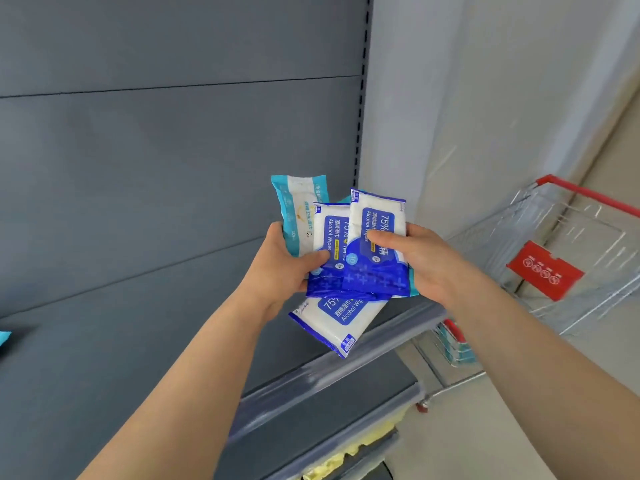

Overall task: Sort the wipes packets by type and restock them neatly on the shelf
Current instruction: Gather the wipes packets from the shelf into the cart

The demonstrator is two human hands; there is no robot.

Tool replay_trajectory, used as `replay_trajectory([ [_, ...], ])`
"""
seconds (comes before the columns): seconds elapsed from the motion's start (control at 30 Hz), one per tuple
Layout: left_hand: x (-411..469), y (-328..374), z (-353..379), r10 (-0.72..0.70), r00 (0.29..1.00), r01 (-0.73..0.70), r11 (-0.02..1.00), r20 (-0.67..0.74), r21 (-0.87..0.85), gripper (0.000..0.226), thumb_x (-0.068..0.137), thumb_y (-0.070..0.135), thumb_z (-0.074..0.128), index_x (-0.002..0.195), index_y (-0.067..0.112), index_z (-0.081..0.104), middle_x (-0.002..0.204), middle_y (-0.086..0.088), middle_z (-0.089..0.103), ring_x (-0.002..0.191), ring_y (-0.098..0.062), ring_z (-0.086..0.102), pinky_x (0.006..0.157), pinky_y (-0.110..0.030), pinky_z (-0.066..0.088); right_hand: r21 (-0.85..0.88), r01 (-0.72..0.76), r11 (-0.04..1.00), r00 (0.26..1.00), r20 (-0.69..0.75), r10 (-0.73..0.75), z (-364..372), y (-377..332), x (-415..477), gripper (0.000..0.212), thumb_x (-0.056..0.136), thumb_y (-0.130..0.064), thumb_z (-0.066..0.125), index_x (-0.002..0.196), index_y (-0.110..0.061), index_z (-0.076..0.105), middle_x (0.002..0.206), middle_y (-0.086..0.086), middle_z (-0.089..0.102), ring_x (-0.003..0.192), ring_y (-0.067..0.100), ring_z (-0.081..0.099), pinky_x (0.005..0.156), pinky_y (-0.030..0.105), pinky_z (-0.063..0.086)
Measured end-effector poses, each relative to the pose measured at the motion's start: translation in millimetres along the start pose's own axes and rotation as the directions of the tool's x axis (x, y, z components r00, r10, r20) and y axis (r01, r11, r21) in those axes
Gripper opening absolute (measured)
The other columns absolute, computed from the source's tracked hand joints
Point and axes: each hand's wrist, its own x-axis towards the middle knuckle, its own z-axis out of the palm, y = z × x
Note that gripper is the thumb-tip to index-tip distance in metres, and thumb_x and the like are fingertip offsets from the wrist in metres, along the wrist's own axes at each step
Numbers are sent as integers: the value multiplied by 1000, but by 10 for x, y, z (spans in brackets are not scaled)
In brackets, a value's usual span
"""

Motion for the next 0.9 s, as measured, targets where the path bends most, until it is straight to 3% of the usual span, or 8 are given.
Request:
replay_trajectory([
  [0.17,361,29,1333,-27,997,30,999,71,-30,46,85,20,71,119,21,41,115,4,62,99,-15,67,69,-34,60,-7,-5,1000,995,-105,4,-1296,-68,159,35,78,-28,76,108,-16,63,96,6,74,87,22,72,80,46,58],
  [0.27,586,-6,2100,-49,991,57,996,125,-63,47,86,15,69,123,19,41,115,3,63,96,-13,67,62,-31,60,-5,-24,1000,988,-152,23,-2045,-70,293,37,79,-26,75,111,-15,62,95,6,75,83,21,73,75,44,59],
  [0.5,1254,-129,3478,-72,983,87,993,166,-81,46,85,13,70,119,21,41,104,7,63,84,-7,67,54,-26,56,3,-48,999,978,-201,47,-3385,-49,804,38,80,-25,74,114,-15,61,99,6,74,88,22,72,80,44,58],
  [0.73,2238,-567,4472,-160,973,174,982,167,-75,50,83,13,73,122,21,43,119,-1,64,99,-18,67,75,-44,60,15,-89,996,968,-236,90,-4344,184,1757,39,81,-24,73,117,-14,59,103,6,73,89,22,72,76,41,59],
  [0.9,3019,-934,4961,-253,954,260,965,159,-24,49,84,16,72,120,24,40,118,1,62,100,-17,66,77,-44,60,61,-181,981,960,-208,190,-4868,440,2596,29,83,-22,72,108,-17,59,94,2,75,83,20,73,65,36,60],
])
